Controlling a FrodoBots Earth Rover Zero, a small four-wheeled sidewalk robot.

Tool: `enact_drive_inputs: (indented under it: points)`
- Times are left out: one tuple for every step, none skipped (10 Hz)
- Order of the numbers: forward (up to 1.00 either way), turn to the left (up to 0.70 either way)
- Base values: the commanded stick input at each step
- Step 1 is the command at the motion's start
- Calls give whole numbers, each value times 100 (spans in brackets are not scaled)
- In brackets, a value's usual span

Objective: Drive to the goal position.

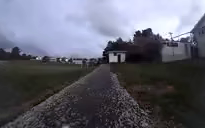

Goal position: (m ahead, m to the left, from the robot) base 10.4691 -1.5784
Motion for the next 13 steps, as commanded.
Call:
enact_drive_inputs:
  points:
    - [60,-15]
    - [60,-15]
    - [60,-15]
    - [60,-15]
    - [60,-15]
    - [60,-15]
    - [60,-15]
    - [60,-15]
    - [60,-15]
    - [60,-13]
    - [60,-6]
    - [60,0]
    - [60,0]
